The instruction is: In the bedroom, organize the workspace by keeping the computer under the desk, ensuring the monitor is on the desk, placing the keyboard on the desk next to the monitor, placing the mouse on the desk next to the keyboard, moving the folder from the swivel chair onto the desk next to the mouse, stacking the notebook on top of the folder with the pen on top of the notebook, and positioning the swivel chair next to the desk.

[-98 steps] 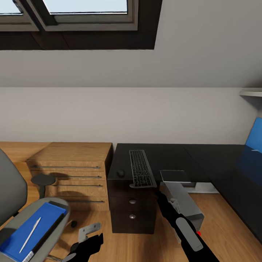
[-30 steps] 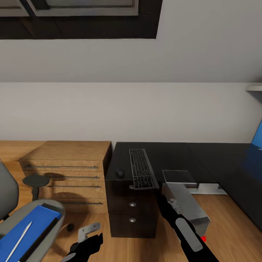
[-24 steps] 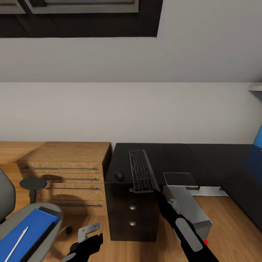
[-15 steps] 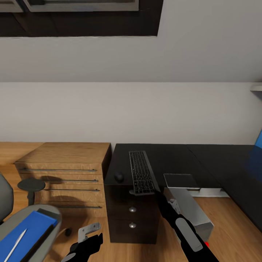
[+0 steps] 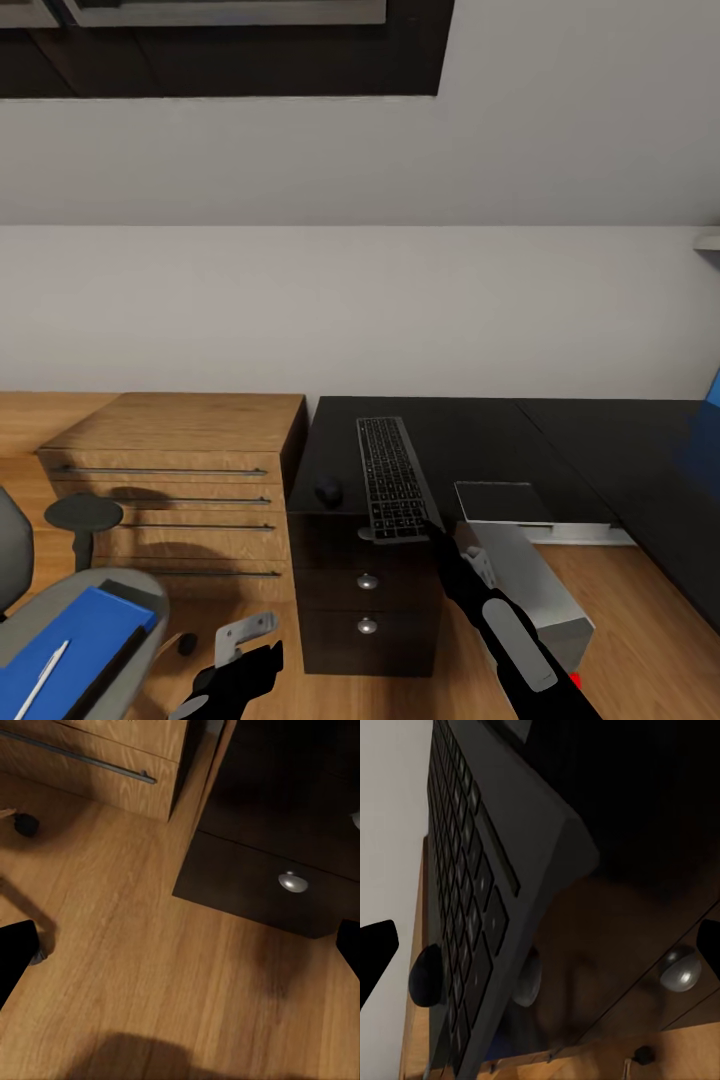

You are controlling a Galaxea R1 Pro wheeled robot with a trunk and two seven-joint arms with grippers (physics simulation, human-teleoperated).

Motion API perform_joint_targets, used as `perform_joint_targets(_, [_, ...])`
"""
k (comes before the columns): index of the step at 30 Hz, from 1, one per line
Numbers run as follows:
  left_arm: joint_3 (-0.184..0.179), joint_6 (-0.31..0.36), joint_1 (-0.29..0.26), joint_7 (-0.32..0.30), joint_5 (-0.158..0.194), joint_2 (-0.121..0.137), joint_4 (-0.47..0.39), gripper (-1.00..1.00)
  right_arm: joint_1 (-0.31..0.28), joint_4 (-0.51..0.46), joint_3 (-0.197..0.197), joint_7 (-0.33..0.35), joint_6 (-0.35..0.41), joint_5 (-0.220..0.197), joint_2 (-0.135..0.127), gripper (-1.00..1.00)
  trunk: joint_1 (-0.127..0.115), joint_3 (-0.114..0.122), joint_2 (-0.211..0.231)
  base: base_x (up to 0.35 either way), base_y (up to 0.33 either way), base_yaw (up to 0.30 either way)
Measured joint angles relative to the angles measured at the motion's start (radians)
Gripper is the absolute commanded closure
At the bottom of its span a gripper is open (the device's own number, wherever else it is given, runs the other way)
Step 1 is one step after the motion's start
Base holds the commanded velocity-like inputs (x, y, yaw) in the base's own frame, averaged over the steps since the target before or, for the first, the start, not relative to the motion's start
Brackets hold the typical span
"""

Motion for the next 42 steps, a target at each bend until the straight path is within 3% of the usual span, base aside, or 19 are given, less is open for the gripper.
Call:
perform_joint_targets(25, [-0.003,0.000,0.000,0.003,0.000,-0.005,-0.003,-1.00,0.000,0.000,-0.001,-0.001,0.000,0.000,0.000,-1.00,0.008,-0.006,-0.014,0.039,0.039,0.000])
perform_joint_targets(26, [-0.003,0.000,0.000,0.003,0.000,-0.005,-0.003,-1.00,0.000,0.000,0.000,-0.001,0.000,0.000,0.000,1.00,0.008,-0.006,-0.014,0.000,0.000,0.000])
perform_joint_targets(42, [-0.004,0.000,0.000,0.001,0.000,-0.003,0.000,-1.00,0.000,-0.005,0.001,-0.001,0.000,0.000,0.000,1.00,0.000,0.000,0.000,0.000,0.000,0.000])
